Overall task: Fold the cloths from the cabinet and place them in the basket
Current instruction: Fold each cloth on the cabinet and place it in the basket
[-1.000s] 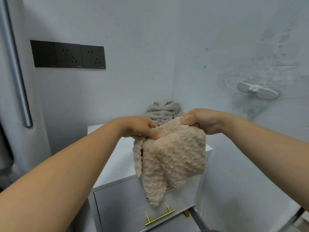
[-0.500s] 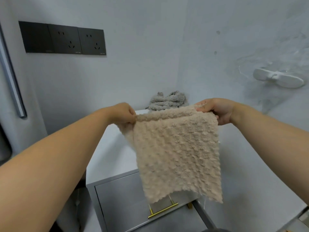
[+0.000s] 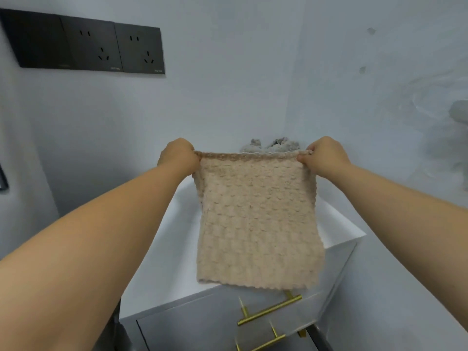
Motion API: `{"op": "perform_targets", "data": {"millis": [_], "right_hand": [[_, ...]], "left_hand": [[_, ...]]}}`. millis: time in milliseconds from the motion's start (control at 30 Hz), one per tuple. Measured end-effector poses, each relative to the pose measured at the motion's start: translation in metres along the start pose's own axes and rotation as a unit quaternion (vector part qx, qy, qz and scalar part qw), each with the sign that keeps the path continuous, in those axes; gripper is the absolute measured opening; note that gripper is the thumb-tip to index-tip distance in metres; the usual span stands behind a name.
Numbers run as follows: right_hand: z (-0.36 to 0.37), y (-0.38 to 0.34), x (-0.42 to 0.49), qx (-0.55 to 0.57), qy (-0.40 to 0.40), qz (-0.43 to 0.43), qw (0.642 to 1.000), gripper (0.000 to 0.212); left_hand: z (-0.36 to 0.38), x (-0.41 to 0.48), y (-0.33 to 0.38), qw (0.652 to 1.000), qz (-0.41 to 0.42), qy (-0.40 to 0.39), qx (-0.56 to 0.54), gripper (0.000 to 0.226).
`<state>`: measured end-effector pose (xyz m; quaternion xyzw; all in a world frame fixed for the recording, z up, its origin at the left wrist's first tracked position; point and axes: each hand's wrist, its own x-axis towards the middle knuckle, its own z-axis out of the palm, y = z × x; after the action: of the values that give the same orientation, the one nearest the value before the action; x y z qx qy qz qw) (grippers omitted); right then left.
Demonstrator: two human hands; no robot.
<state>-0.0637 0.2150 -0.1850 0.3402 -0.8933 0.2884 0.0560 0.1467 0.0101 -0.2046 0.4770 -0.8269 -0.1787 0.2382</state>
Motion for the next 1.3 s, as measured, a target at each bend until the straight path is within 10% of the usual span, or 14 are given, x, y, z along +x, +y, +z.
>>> {"op": "perform_targets", "data": {"millis": [200,300,433,567,733,833,1000,1100,1300], "right_hand": [[0.012,-0.001,0.01,0.052,0.103,-0.045,0.992,0.042],[-0.001,-0.007,0.007,0.243,0.072,0.013,0.967,0.035],[-0.036,-0.01,-0.007,0.493,-0.153,0.109,0.849,0.018],[-0.083,-0.011,-0.034,0.442,-0.39,0.021,0.807,0.022],[-0.104,-0.015,-0.052,0.451,-0.521,-0.006,0.725,0.025],[-0.088,-0.01,-0.045,0.313,-0.405,0.079,0.855,0.049],[-0.042,0.011,-0.031,0.07,-0.23,0.066,0.968,0.021],[-0.017,0.013,-0.022,0.027,-0.122,0.022,0.992,0.025],[0.006,0.009,0.003,0.041,0.056,0.013,0.997,0.043]], "left_hand": [[0.009,0.013,0.013,0.982,0.055,0.052,-0.173,0.04],[0.002,0.004,0.025,0.899,-0.001,-0.035,-0.436,0.02],[-0.023,-0.013,0.036,0.83,-0.024,-0.237,-0.505,0.017],[-0.073,-0.047,0.045,0.73,0.051,-0.44,-0.52,0.025],[-0.101,-0.057,0.04,0.688,0.091,-0.49,-0.527,0.055],[-0.089,-0.048,0.037,0.776,0.028,-0.473,-0.415,0.024],[-0.043,-0.03,0.022,0.958,0.016,-0.276,-0.072,0.021],[-0.018,-0.028,0.021,0.985,0.039,-0.168,0.0,0.024],[0.014,0.003,0.025,0.974,-0.036,-0.021,-0.221,0.035]]}}
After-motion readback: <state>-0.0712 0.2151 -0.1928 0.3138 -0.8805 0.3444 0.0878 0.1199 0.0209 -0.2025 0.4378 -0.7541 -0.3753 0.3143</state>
